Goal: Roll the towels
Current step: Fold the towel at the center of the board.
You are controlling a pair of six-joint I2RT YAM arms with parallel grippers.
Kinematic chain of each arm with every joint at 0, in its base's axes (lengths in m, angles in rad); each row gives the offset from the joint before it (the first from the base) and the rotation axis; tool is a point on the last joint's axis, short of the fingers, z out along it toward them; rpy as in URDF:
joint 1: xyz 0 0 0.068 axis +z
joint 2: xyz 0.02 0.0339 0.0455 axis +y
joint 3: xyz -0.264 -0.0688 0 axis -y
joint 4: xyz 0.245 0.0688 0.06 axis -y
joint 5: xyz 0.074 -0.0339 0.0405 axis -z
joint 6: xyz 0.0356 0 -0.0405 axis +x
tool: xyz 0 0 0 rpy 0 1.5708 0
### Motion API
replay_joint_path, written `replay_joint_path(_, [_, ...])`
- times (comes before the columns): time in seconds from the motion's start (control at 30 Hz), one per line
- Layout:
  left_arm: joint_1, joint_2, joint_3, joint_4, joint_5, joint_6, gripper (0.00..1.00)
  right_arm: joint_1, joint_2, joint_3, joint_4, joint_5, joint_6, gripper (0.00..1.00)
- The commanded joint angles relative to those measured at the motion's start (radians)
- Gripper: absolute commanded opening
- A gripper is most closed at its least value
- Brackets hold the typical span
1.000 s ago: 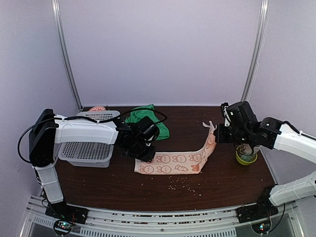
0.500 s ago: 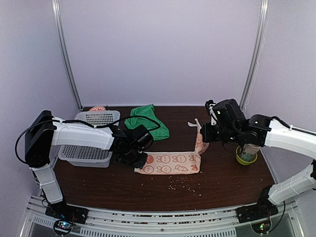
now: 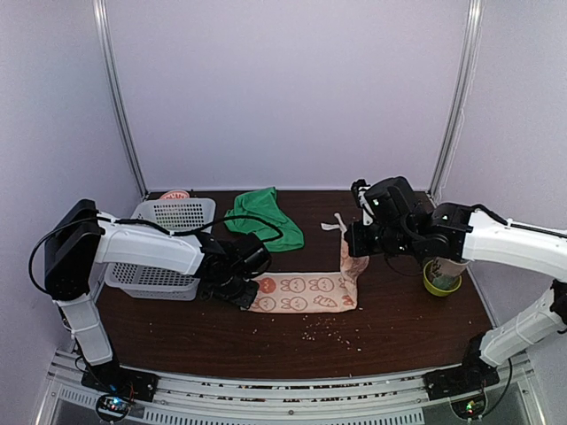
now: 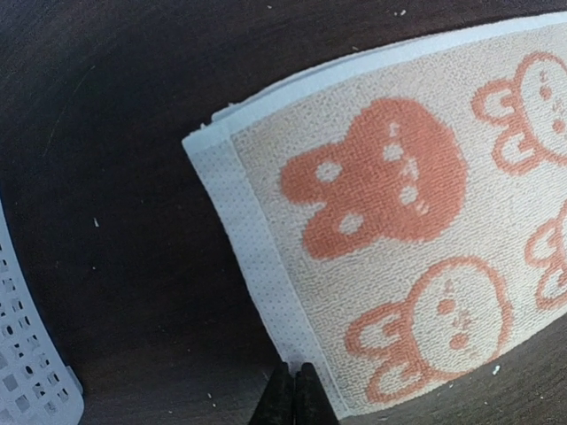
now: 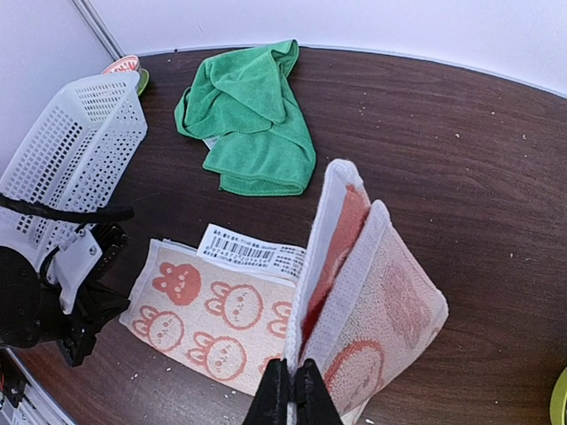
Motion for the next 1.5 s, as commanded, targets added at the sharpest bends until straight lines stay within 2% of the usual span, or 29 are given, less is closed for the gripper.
replay_joint_path(0.0, [0.006,-0.002,-0.028,0.043,0.002,-0.017,0.04,0.024,0.031,0.054,0.037,-0.002,-0.008,0.0])
replay_joint_path(0.33, [0.006,-0.045,-0.032,0.048,0.015,-0.016,0.03,0.072,0.121,0.121,0.051,-0.029,-0.009,0.0])
replay_joint_path(0.8, [0.006,-0.259,0.016,-0.031,0.023,-0.027,0.04,0.077,0.174,0.14,0.081,-0.035,-0.023,0.0])
replay_joint_path(1.47, [0.006,-0.477,-0.158,-0.002,-0.138,-0.136,0.05,0.152,0.349,0.292,0.098,-0.061,-0.024,0.0])
